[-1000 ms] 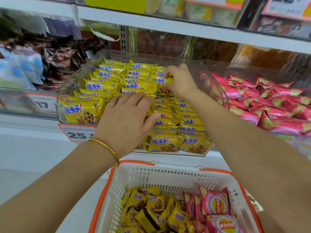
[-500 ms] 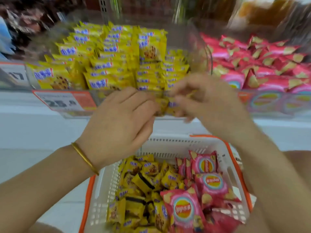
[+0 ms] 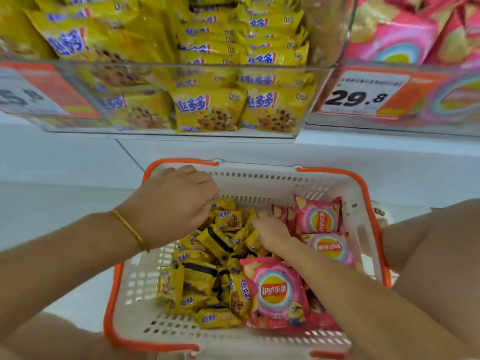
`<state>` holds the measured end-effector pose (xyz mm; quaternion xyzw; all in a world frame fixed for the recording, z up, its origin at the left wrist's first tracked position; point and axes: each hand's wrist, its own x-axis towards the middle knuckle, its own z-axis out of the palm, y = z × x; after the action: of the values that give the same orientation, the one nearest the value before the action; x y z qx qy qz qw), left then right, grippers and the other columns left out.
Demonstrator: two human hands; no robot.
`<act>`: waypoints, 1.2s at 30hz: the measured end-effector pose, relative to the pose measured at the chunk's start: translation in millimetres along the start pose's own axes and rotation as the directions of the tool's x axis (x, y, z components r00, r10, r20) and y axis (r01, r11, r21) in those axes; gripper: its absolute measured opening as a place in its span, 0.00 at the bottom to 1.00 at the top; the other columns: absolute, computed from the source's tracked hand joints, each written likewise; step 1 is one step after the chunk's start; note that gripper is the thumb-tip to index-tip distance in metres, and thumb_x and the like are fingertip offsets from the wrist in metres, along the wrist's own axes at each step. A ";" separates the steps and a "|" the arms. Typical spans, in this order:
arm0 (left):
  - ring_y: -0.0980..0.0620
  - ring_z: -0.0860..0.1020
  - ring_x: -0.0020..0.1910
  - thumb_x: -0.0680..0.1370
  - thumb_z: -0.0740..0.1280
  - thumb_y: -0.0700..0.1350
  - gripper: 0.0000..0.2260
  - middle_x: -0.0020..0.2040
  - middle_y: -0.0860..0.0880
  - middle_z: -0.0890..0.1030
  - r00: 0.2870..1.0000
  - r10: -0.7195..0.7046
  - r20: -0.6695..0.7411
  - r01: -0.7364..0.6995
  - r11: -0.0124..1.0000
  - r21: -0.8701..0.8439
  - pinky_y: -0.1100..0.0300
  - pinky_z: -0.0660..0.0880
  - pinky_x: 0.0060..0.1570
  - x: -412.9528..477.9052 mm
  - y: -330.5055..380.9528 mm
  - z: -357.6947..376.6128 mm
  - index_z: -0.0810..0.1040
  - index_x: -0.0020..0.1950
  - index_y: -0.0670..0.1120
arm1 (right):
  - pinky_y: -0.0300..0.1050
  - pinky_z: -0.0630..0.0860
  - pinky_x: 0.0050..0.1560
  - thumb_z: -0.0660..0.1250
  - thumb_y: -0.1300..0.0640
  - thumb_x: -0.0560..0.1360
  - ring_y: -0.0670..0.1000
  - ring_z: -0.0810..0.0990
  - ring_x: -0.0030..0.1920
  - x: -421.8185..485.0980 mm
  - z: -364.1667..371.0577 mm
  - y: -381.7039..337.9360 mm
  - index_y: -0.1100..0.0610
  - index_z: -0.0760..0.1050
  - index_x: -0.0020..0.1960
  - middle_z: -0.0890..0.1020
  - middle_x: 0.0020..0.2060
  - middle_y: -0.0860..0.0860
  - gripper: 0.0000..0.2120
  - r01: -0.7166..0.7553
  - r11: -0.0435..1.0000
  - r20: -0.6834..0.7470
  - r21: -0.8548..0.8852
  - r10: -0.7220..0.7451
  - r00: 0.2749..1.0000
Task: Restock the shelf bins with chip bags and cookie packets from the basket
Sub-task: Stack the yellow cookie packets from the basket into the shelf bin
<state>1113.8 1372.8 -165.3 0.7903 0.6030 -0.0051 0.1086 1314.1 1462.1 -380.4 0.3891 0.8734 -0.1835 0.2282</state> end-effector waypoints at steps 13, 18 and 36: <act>0.52 0.74 0.58 0.76 0.66 0.54 0.19 0.58 0.53 0.75 0.964 -0.180 0.194 0.224 0.945 -0.239 0.60 0.69 0.55 22.0 13.6 -17.6 0.71 0.65 0.49 | 0.35 0.71 0.40 0.71 0.60 0.73 0.42 0.75 0.37 -79.3 -165.4 -30.2 0.53 0.74 0.42 0.77 0.39 0.48 0.07 0.333 0.729 -0.334 0.598 -0.151 0.930; 0.59 0.71 0.34 0.73 0.71 0.50 0.10 0.36 0.53 0.71 0.975 -0.210 0.070 0.219 0.870 -0.441 0.67 0.67 0.33 15.1 19.3 -56.0 0.75 0.44 0.46 | 0.47 0.79 0.44 0.69 0.58 0.74 0.50 0.80 0.40 -133.0 -195.7 -55.2 0.54 0.73 0.49 0.81 0.41 0.59 0.06 0.389 0.347 -0.421 0.853 0.017 0.907; 0.40 0.69 0.68 0.76 0.48 0.59 0.29 0.68 0.41 0.72 0.809 -0.259 -0.527 0.319 0.947 0.025 0.40 0.62 0.67 0.3 -23.3 -124.5 0.72 0.67 0.44 | 0.47 0.71 0.56 0.72 0.53 0.73 0.60 0.75 0.59 -74.4 -386.9 -81.4 0.54 0.72 0.66 0.68 0.63 0.58 0.23 -0.056 0.978 -0.746 0.200 0.189 0.638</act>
<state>1076.4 1401.1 -47.7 0.6661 0.7217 0.1570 -0.1043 1197.2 1559.3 -7.9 0.5054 0.8422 -0.0560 -0.1795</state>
